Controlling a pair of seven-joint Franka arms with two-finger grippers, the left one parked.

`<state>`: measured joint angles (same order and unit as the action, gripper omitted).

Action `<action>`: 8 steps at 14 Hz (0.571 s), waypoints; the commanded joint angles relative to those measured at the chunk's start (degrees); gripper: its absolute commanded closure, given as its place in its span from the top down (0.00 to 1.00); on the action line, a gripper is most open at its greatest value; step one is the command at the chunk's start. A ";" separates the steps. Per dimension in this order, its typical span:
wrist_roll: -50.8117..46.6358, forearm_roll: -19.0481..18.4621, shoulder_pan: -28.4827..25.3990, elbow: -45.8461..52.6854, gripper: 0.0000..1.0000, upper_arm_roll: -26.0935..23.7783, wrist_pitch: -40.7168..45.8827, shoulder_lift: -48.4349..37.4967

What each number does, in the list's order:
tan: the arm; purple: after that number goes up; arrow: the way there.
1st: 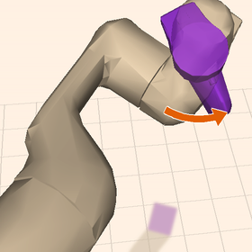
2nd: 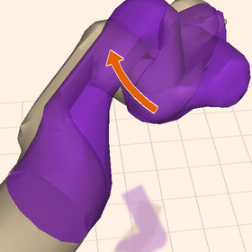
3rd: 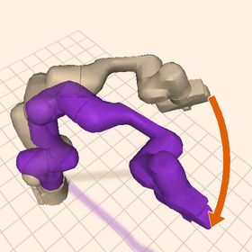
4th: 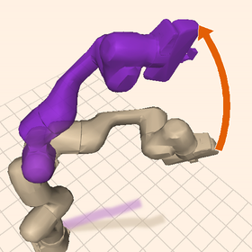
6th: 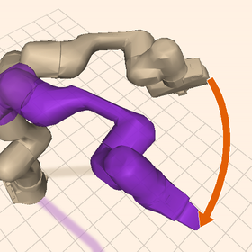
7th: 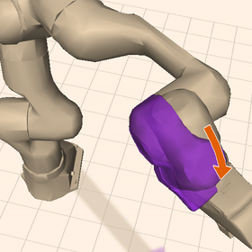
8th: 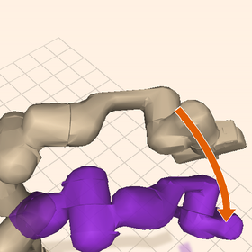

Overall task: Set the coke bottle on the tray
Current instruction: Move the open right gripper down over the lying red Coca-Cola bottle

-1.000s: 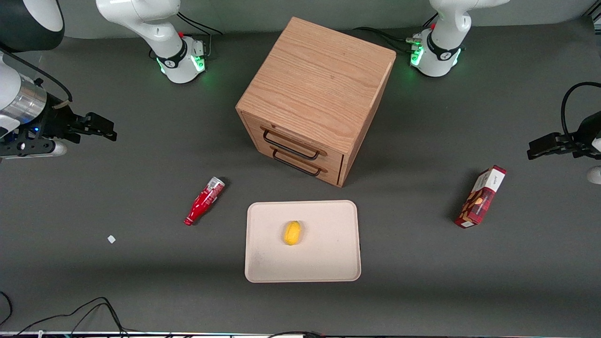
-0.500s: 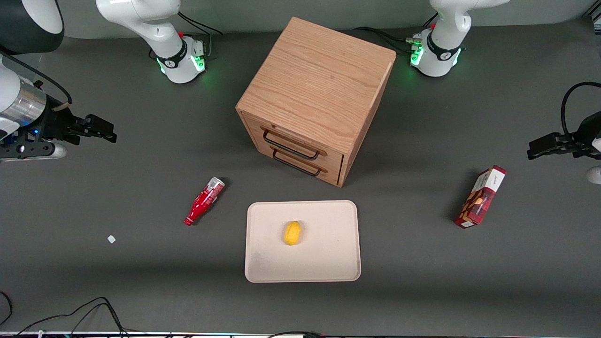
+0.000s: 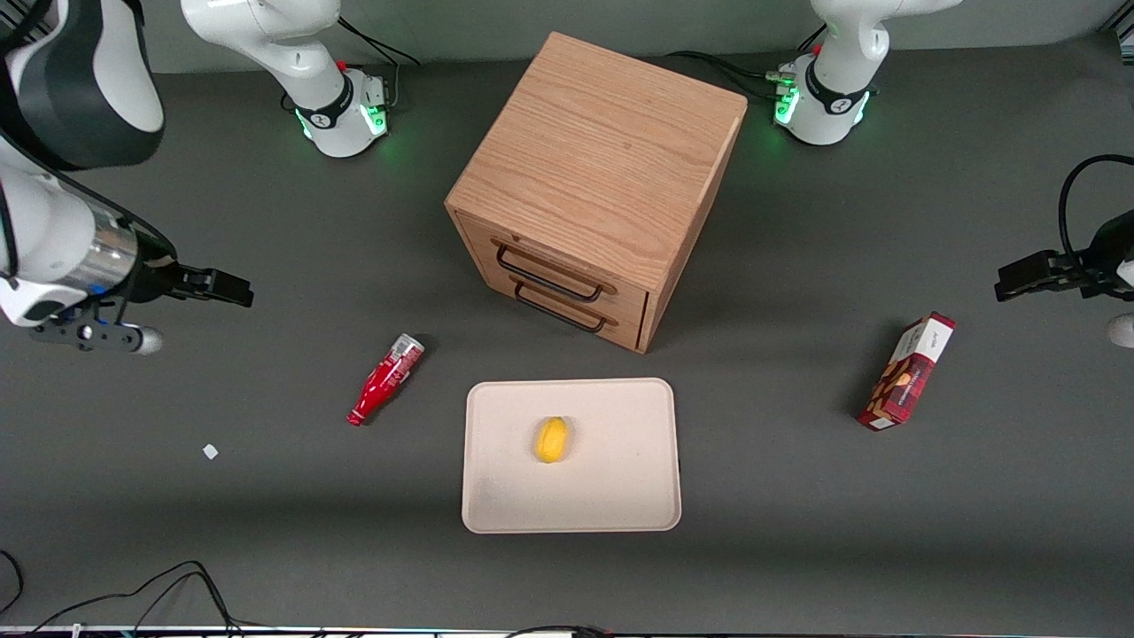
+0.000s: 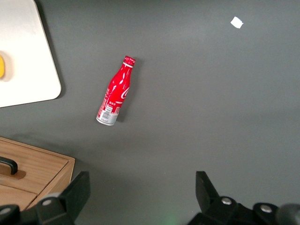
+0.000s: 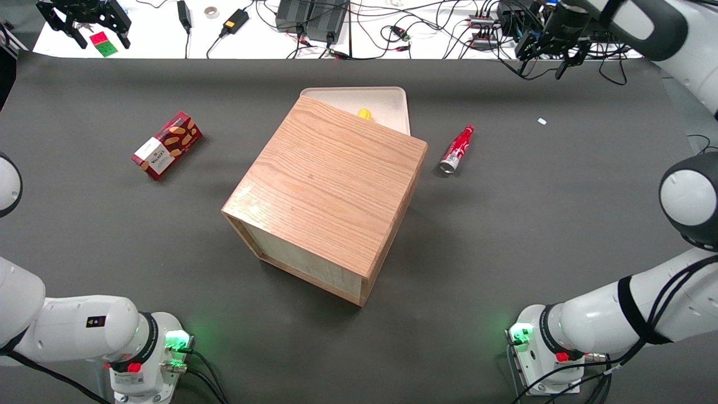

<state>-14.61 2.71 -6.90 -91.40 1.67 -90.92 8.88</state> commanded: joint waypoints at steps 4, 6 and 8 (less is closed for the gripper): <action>-16.73 1.86 -2.15 0.53 1.00 -2.02 -9.86 10.61; -20.70 1.51 -3.46 -0.71 1.00 -2.03 -14.44 13.08; -26.95 1.42 -5.22 -1.59 1.00 -2.03 -21.03 17.12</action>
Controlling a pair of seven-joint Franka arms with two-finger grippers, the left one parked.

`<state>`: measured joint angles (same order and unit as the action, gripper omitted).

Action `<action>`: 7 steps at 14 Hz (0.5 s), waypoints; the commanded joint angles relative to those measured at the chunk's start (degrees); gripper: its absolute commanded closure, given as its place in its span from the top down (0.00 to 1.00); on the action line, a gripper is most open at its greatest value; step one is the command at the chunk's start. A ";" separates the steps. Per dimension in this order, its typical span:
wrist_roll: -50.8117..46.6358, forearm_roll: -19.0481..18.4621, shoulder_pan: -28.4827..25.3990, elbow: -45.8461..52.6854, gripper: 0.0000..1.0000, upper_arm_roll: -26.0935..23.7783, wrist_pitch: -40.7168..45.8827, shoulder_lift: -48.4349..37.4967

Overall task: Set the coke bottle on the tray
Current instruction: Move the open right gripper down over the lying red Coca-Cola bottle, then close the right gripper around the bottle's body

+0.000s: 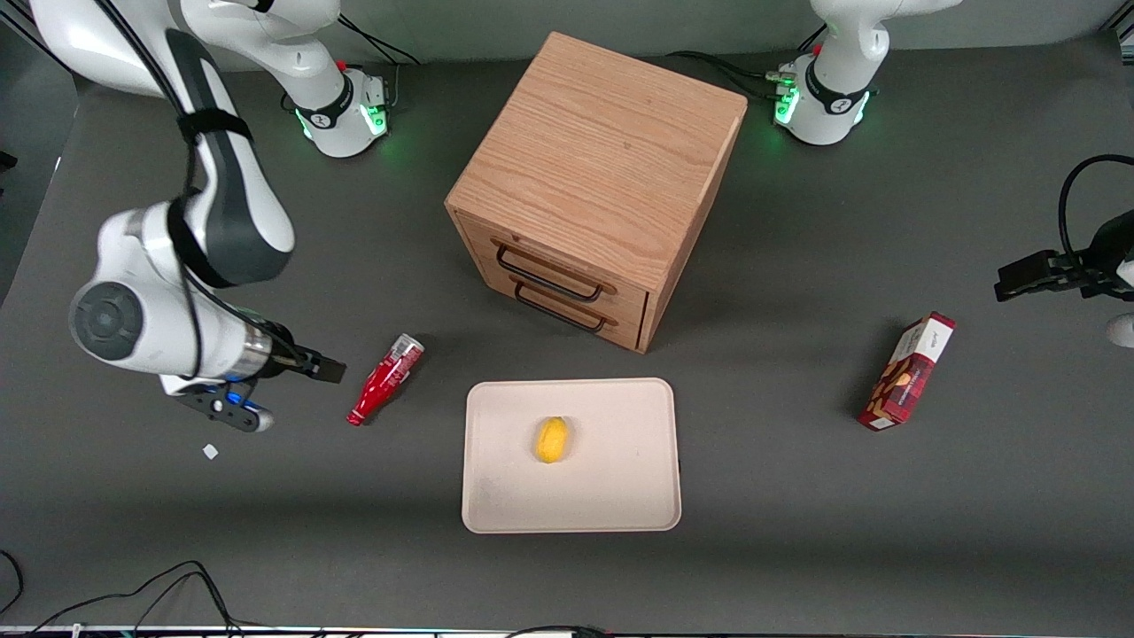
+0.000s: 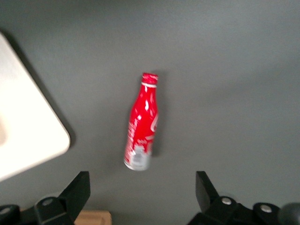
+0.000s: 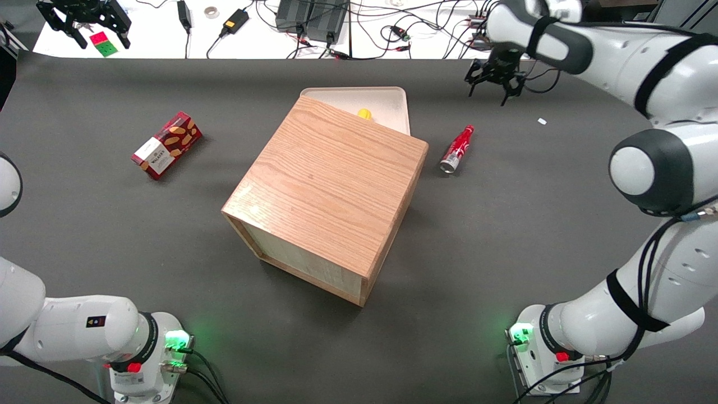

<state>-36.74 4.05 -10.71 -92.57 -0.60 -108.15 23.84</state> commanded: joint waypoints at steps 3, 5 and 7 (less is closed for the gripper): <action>-6.06 -1.06 -2.20 -3.48 1.00 0.25 -8.90 4.29; -6.06 -1.41 -2.82 -7.70 1.00 0.25 -13.73 4.20; -8.42 -3.25 -3.08 -10.87 1.00 0.25 -17.08 4.20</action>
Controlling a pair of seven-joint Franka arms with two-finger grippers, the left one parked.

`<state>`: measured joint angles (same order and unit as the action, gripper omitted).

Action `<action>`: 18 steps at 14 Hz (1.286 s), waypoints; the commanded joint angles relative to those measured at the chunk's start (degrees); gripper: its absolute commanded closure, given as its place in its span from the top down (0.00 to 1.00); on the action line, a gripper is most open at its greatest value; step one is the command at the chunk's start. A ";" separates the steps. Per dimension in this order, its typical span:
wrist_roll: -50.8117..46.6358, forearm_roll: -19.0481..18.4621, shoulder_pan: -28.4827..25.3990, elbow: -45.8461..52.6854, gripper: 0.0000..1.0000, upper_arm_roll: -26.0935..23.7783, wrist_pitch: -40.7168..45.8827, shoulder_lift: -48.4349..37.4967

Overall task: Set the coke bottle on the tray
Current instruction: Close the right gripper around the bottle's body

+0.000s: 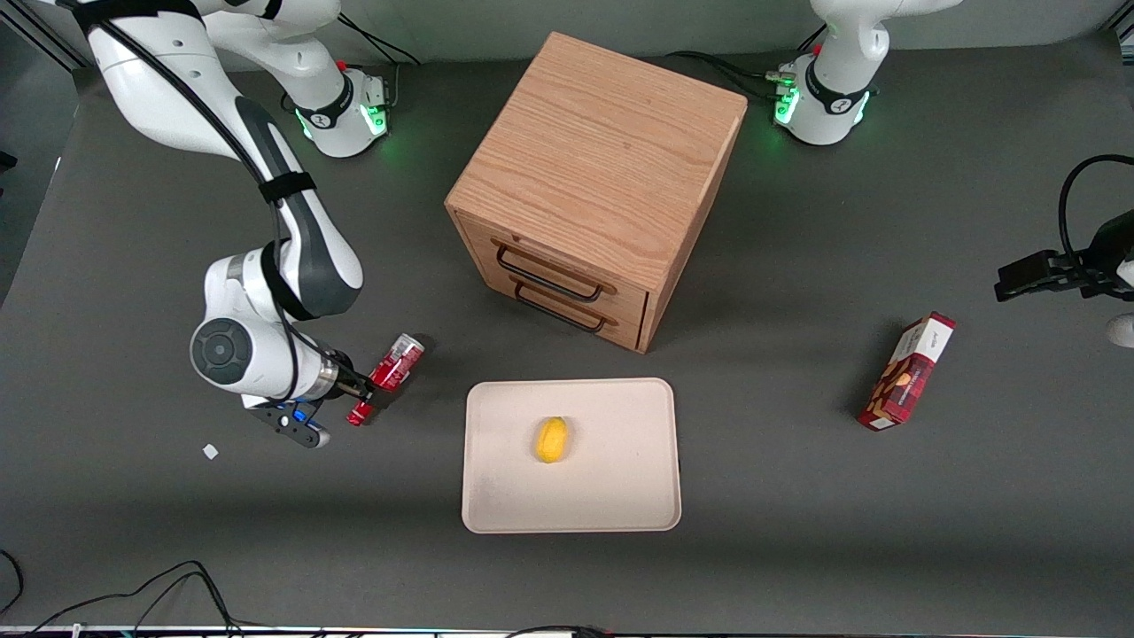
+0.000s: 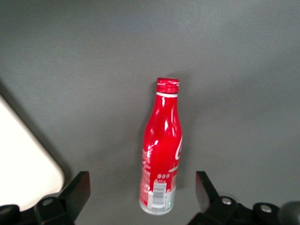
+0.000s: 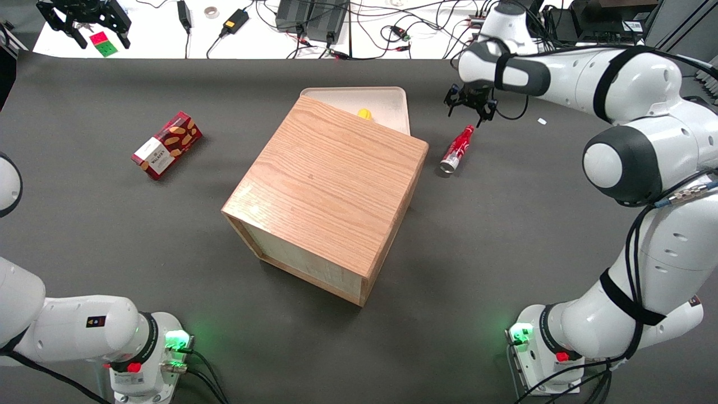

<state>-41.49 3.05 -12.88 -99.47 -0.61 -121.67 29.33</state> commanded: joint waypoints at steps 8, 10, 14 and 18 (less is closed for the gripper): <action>-4.83 -2.61 -1.80 -8.38 1.00 0.26 -12.45 1.42; -4.83 -2.69 -1.80 -8.38 1.00 0.26 -13.85 2.74; -4.91 -3.13 -2.06 -8.38 1.00 0.35 -16.49 4.85; -8.16 -6.47 -2.06 -8.38 1.00 0.26 -17.99 6.00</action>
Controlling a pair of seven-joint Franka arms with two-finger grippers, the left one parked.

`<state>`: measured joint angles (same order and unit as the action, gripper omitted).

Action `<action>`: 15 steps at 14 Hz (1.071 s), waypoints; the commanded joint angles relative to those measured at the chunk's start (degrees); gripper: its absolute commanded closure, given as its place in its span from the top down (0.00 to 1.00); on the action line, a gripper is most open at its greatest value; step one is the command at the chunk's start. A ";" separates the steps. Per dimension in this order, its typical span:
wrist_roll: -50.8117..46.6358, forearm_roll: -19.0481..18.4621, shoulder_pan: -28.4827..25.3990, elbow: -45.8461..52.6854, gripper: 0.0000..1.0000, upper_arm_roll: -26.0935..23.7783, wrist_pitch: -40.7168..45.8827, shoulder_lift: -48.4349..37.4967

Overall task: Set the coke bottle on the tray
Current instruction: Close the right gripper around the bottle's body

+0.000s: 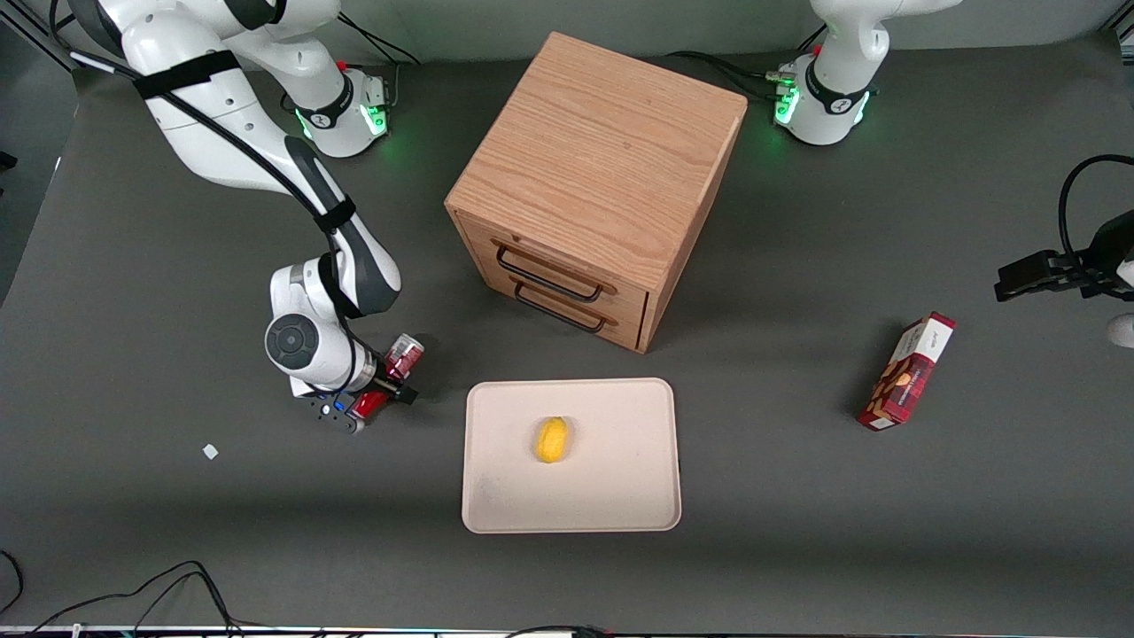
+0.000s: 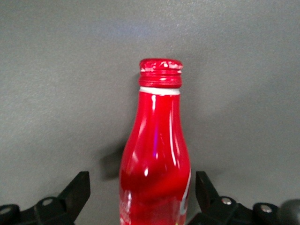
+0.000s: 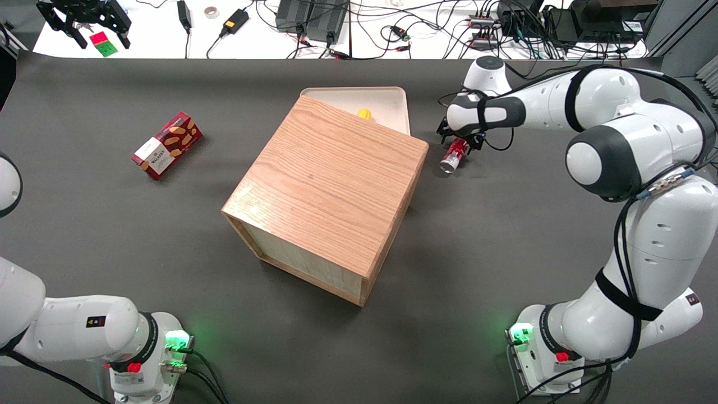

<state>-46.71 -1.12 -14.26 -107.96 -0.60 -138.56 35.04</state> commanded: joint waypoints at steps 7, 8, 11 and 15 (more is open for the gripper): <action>-2.95 -2.39 -0.59 0.12 1.00 0.25 -1.10 0.30; -2.95 -2.39 -0.59 0.12 1.00 0.25 -1.10 0.30; -3.04 -2.39 -0.59 0.12 0.93 0.25 -1.01 0.30; -3.66 -2.39 -0.59 0.03 0.00 0.25 -1.01 0.12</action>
<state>-48.10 -2.20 -14.31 -107.96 -0.60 -139.11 35.27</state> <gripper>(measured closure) 0.220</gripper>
